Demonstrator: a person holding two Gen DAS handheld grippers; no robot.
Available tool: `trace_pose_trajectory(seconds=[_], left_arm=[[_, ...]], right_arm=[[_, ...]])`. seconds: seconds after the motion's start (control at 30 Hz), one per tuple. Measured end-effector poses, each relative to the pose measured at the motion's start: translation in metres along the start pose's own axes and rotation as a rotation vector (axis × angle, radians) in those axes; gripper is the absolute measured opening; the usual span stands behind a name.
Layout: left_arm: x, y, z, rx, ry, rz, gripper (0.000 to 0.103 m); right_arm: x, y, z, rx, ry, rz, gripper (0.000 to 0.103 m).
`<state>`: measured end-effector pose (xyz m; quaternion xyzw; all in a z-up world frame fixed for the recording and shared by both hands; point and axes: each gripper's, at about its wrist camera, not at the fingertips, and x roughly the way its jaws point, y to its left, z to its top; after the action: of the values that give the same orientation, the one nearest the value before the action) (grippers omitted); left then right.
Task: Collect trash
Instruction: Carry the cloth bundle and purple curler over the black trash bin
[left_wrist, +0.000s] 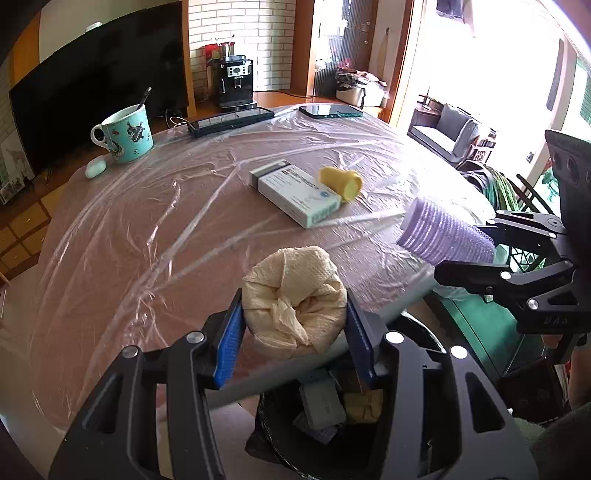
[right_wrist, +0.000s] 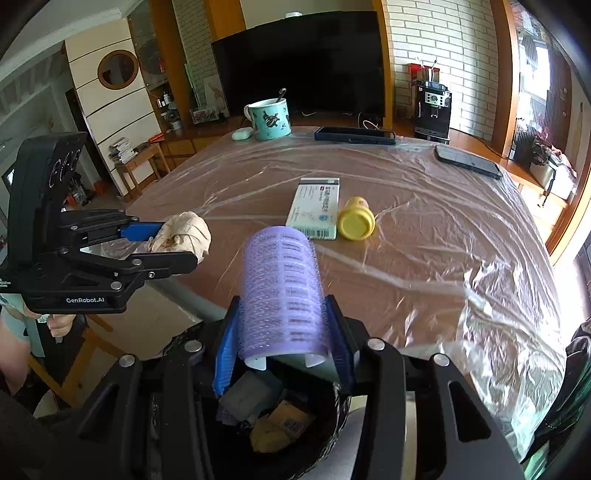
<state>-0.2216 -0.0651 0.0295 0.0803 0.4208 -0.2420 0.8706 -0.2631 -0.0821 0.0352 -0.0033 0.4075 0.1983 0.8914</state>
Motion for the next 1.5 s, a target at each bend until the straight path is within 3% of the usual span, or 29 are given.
trace_pose_trajectory(seconds=[0.83,1.5], left_arm=[[-0.016,-0.036,-0.049,0.085,0.055,-0.037,0.051],[0.022,-0.044,-0.089,0.083,0.184,-0.043,0.051]], right_arm=[[-0.013,0.019,-0.044,-0.034,0.059,0.033,0.044],[0.026,0.028,-0.082,-0.036,0.178,0.006,0.044]])
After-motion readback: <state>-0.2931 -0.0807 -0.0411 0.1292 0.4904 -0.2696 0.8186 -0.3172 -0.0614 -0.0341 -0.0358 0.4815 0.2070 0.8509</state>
